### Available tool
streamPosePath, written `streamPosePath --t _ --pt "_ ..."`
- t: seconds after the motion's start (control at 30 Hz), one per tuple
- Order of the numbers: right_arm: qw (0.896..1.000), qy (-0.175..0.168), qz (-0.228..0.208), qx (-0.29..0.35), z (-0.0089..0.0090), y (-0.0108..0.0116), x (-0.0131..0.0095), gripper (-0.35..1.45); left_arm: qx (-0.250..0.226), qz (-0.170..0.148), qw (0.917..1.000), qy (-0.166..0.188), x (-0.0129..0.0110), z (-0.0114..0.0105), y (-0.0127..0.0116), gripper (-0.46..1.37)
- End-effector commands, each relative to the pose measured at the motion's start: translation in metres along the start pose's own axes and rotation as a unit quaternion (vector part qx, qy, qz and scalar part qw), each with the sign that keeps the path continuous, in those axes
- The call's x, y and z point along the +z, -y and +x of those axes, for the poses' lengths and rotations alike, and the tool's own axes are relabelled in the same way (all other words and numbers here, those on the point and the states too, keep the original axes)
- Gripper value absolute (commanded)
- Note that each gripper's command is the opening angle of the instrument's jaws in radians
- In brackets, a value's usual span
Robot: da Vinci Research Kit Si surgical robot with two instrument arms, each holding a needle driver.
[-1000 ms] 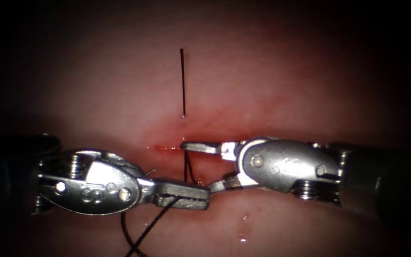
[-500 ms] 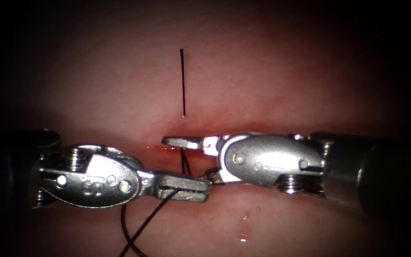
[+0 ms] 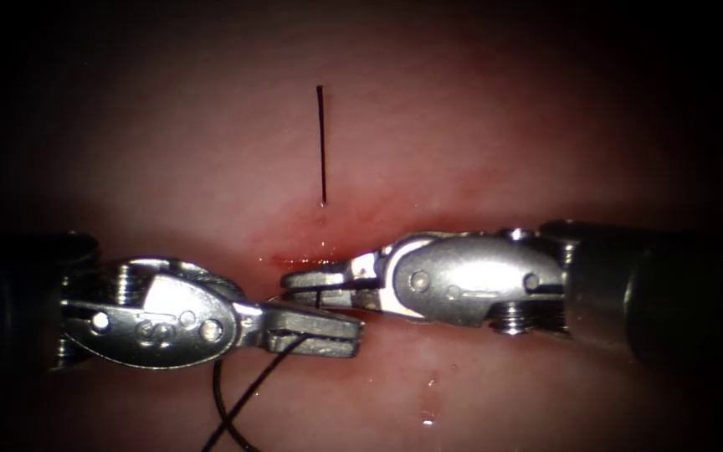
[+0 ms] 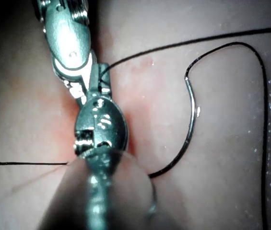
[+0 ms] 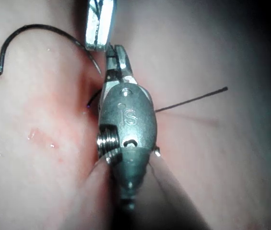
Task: Wound Closure
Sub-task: Handoff a longer length of suture to the left gripper using the right gripper
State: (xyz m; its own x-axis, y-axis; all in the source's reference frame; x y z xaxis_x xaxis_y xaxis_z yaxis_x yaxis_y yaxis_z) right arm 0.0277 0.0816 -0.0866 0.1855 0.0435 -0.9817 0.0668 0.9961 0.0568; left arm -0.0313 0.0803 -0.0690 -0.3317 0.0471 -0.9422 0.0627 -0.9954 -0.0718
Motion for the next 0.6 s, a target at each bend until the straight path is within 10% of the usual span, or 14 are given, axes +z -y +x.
streamPosePath --t 0.03,0.1,0.2,0.3,0.6 --pt "1.000 0.004 -0.006 0.000 0.0000 -0.0001 -0.0002 -0.35 -0.009 -0.004 0.9999 0.001 0.0000 0.0000 -0.0001 -0.35" --pt "1.000 0.008 -0.005 0.000 -0.0003 -0.0002 -0.0005 -0.35 -0.026 -0.004 0.9996 0.003 0.0000 -0.0001 -0.0003 -0.35" --pt "1.000 0.019 -0.007 0.000 -0.0010 -0.0005 -0.0009 -0.35 -0.046 0.006 0.9989 -0.005 0.0003 -0.0002 -0.0008 0.35" --pt "1.000 0.029 -0.011 -0.002 -0.0021 -0.0008 -0.0012 -0.35 -0.045 0.009 0.9989 -0.007 0.0005 -0.0004 -0.0013 0.59" --pt "0.999 0.040 -0.020 0.014 -0.0054 -0.0021 -0.0022 -0.35 -0.040 0.025 0.9985 -0.027 0.0002 -0.0004 -0.0019 0.71"
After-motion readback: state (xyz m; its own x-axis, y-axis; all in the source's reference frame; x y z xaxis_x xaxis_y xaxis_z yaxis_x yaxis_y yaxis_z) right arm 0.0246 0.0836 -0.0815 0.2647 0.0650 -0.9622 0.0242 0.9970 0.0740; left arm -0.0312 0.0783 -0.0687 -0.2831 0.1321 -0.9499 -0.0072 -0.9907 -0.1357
